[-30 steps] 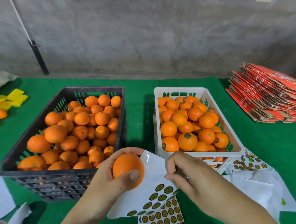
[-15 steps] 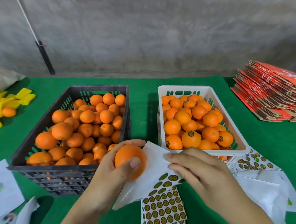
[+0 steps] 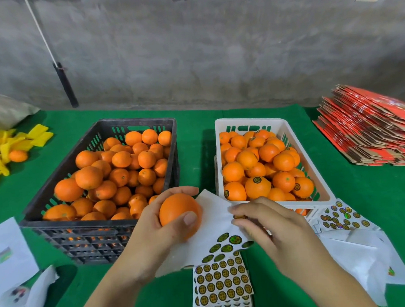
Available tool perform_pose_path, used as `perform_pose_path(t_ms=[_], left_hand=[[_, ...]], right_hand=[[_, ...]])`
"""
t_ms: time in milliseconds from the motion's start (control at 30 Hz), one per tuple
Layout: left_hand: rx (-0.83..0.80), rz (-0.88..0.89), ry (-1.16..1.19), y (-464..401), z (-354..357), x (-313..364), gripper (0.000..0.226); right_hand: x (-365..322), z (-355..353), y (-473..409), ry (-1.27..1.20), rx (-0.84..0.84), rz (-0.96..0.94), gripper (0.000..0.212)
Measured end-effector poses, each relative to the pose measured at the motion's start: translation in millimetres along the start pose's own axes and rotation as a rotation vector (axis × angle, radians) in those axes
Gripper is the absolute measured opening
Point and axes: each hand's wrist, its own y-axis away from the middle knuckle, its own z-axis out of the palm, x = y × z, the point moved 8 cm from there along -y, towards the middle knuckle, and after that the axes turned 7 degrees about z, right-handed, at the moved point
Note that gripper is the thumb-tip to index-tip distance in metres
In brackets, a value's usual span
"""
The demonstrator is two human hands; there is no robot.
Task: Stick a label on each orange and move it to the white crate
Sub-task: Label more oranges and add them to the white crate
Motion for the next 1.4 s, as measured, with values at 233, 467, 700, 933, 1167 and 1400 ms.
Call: perform_pose_path(t_ms=[233,467,700,933,1167,1400], left_hand=[[0.073,-0.032,-0.016,10.5,2.6,3.6,0.09],[-0.121,0.283,-0.409,15.7,41.0,31.5,0.091],[-0.01,0.342,-0.429,24.7,40.9,31.2,0.099],[-0.04,0.256,-0.13,22.6,60.8,23.7,0.11],[0.195,-0.075,0.495,2.2,60.3,-15.3,0.02],[0.382,-0.042,0.576,-12.0,44.8,-28.1,0.016]], right_hand=[[-4.0,-40.4,6.4,-0.201,0.388,0.088,0.01],[-43.9,14.2,-22.4,-0.429,-0.302,0.282,0.009],[-35.0,14.7,-15.4,0.002,-0.336,0.29,0.052],[-7.3,35.9,12.7,-0.793,-0.363,0.716,0.061],[20.7,49.9,21.9,-0.766,-0.344,0.711,0.072],[46.9,38.1,10.1,-0.709,-0.271,0.644,0.056]])
